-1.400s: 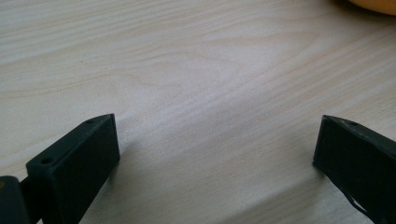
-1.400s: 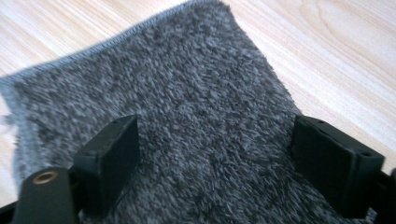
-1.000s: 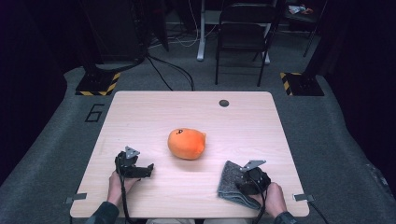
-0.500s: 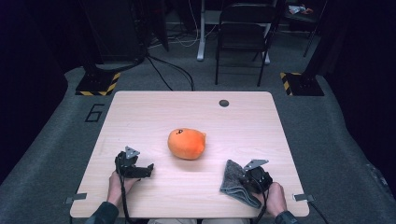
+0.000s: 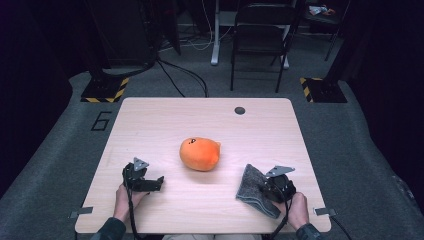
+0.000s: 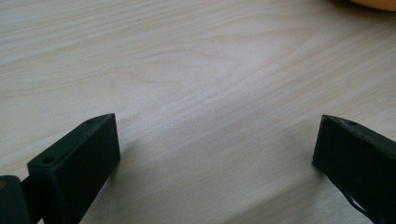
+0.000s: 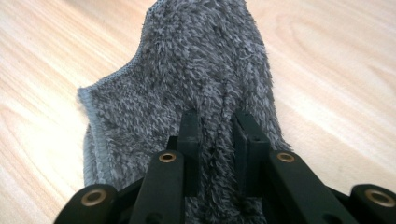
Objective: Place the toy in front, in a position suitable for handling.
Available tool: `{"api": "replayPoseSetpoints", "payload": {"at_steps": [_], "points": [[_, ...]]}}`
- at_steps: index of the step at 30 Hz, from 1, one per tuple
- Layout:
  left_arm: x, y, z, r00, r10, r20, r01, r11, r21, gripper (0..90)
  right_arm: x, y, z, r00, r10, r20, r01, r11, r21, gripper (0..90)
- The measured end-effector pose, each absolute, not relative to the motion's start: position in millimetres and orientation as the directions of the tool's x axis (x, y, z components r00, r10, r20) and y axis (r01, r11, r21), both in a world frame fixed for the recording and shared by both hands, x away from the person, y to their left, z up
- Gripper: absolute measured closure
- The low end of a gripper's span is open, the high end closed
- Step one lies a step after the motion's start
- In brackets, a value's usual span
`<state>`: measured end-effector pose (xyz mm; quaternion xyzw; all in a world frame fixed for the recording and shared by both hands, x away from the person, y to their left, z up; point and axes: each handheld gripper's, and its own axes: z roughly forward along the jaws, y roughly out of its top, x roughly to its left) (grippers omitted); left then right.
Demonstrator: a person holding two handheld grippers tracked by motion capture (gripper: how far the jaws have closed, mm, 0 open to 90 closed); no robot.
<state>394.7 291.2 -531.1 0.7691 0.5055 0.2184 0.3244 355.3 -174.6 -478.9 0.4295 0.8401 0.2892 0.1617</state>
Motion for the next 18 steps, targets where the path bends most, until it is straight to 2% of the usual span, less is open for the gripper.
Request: {"api": "replayPoseSetpoints", "payload": {"at_steps": [5, 18], "points": [[394, 291, -531, 0.394, 0.919, 0.004, 0.637, -0.276, 0.72, 0.1, 356, -179, -471, -0.569, 0.822, -0.026, 0.619, 0.449, 0.645, 75.1], [394, 291, -531, 0.395, 0.919, 0.003, 0.637, -0.276, 0.72, 0.0, 366, -202, -445, -0.474, 0.88, -0.033, 0.609, 0.355, 0.709, 74.9]]}}
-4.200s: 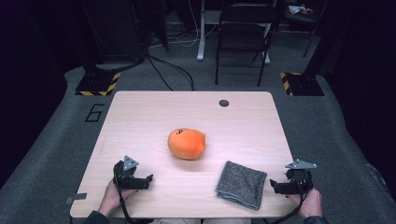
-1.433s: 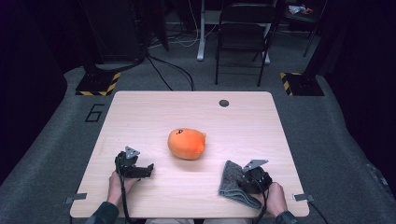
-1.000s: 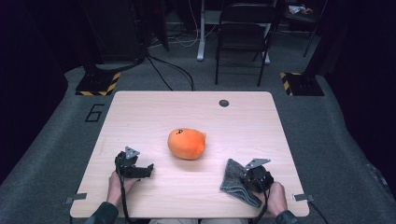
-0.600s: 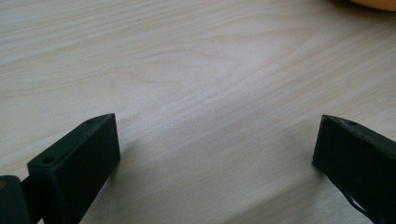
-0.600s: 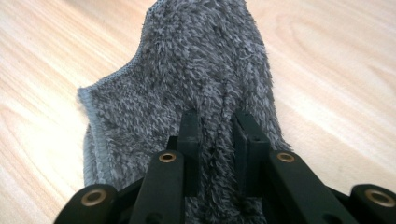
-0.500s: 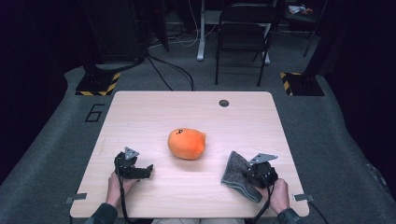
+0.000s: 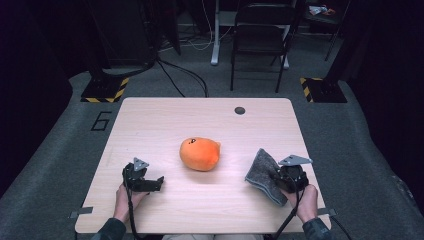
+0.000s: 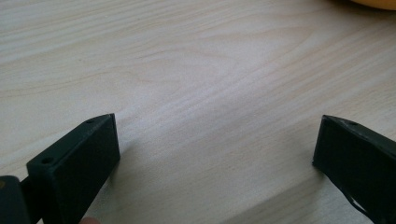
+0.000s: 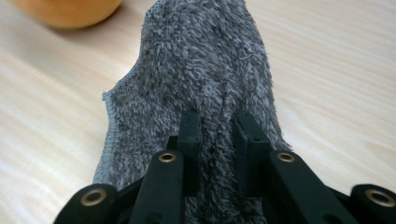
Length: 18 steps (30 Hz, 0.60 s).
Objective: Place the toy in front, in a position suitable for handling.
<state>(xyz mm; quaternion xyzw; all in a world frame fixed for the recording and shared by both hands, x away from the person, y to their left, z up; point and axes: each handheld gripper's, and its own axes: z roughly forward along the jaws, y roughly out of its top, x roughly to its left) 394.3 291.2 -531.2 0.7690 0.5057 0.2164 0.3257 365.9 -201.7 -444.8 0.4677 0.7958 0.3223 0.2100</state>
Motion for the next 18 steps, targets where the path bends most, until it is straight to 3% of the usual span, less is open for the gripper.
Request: {"api": "replayPoseSetpoints", "payload": {"at_steps": [18], "points": [[394, 291, -532, 0.395, 0.919, 0.004, 0.633, -0.275, 0.724, 0.0, 418, -235, -436, -0.329, 0.944, -0.009, 0.647, 0.232, 0.726, 74.7]]}}
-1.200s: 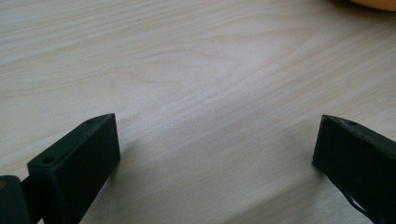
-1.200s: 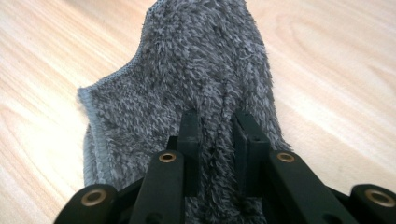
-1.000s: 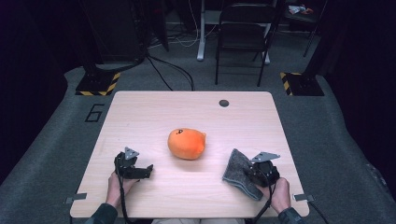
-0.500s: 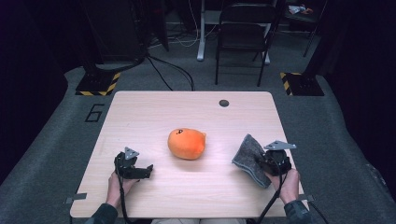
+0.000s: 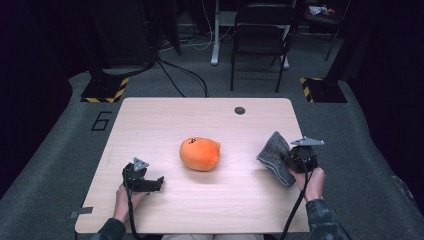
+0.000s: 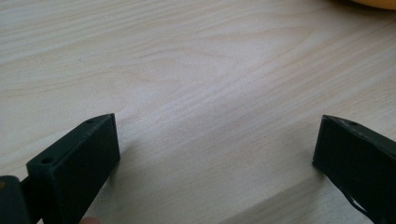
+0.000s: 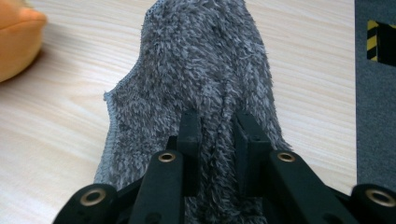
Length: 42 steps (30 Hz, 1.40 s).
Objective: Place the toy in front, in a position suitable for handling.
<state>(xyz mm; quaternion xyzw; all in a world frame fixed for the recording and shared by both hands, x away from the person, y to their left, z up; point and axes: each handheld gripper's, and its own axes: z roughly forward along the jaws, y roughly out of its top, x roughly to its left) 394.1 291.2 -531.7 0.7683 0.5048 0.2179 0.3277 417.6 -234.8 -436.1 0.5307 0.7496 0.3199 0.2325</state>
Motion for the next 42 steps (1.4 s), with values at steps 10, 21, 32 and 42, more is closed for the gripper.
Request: {"api": "replayPoseSetpoints", "payload": {"at_steps": [10, 21, 32, 42], "points": [[393, 292, -532, 0.395, 0.918, 0.009, 0.631, -0.278, 0.724, 0.0, 443, -247, -446, -0.228, 0.973, 0.023, 0.692, 0.145, 0.707, 74.2], [393, 293, -532, 0.397, 0.918, 0.008, 0.632, -0.279, 0.723, 0.0, 461, -256, -467, -0.142, 0.99, 0.012, 0.735, 0.098, 0.671, 71.5], [393, 295, -530, 0.397, 0.918, 0.011, 0.644, -0.288, 0.709, 0.0, 466, -262, -484, -0.09, 0.996, 0.006, 0.783, 0.067, 0.618, 37.2], [390, 292, -515, 0.395, 0.919, -0.01, 0.625, -0.261, 0.736, 0.6, 456, -238, -465, -0.219, 0.974, 0.051, 0.729, 0.129, 0.673, 17.3]]}}
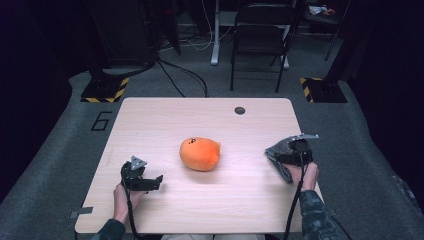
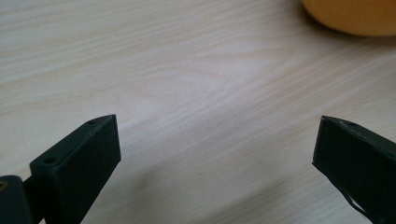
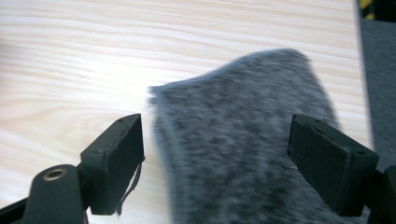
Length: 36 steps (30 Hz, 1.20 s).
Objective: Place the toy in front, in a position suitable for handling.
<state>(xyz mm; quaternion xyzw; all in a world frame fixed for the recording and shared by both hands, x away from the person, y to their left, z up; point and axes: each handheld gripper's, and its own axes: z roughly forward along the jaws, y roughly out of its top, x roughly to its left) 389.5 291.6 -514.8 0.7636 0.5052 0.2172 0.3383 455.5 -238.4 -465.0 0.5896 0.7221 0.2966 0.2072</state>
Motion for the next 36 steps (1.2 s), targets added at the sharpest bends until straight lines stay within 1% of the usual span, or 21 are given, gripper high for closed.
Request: {"api": "replayPoseSetpoints", "payload": {"at_steps": [1, 3, 5, 10, 13, 18, 24, 26, 30, 36], "points": [[389, 290, -512, 0.401, 0.916, -0.005, 0.612, -0.264, 0.745, 0.6, 456, -238, -465, -0.219, 0.974, 0.051, 0.729, 0.129, 0.673, 17.3], [387, 287, -507, 0.409, 0.913, -0.013, 0.6, -0.258, 0.757, 1.2, 451, -230, -461, -0.254, 0.966, 0.058, 0.718, 0.148, 0.681, 17.0], [386, 281, -501, 0.42, 0.907, -0.007, 0.582, -0.264, 0.769, 1.5, 447, -226, -459, -0.268, 0.961, 0.062, 0.713, 0.155, 0.683, 16.8], [382, 267, -488, 0.431, 0.902, 0.002, 0.544, -0.262, 0.797, 1.9, 444, -226, -459, -0.294, 0.953, 0.07, 0.703, 0.167, 0.691, 16.2], [381, 257, -480, 0.429, 0.903, -0.007, 0.521, -0.242, 0.818, 2.6, 442, -226, -460, -0.284, 0.955, 0.081, 0.716, 0.155, 0.681, 16.2], [382, 237, -471, 0.453, 0.892, 0.007, 0.499, -0.26, 0.827, 3.3, 439, -226, -464, -0.29, 0.954, 0.074, 0.721, 0.167, 0.672, 16.2], [388, 209, -467, 0.485, 0.875, 0.013, 0.475, -0.276, 0.836, 4.8, 434, -227, -462, -0.282, 0.955, 0.089, 0.724, 0.151, 0.672, 16.3], [391, 198, -466, 0.501, 0.865, 0.019, 0.47, -0.29, 0.834, 6.5, 431, -231, -462, -0.28, 0.955, 0.096, 0.723, 0.144, 0.676, 16.2], [398, 186, -465, 0.507, 0.862, 0.004, 0.471, -0.28, 0.837, 7.3, 428, -233, -462, -0.277, 0.956, 0.098, 0.725, 0.142, 0.674, 16.3], [413, 174, -464, 0.488, 0.872, -0.047, 0.495, -0.232, 0.837, 8.6, 423, -236, -462, -0.275, 0.957, 0.096, 0.723, 0.14, 0.677, 16.3]]}}
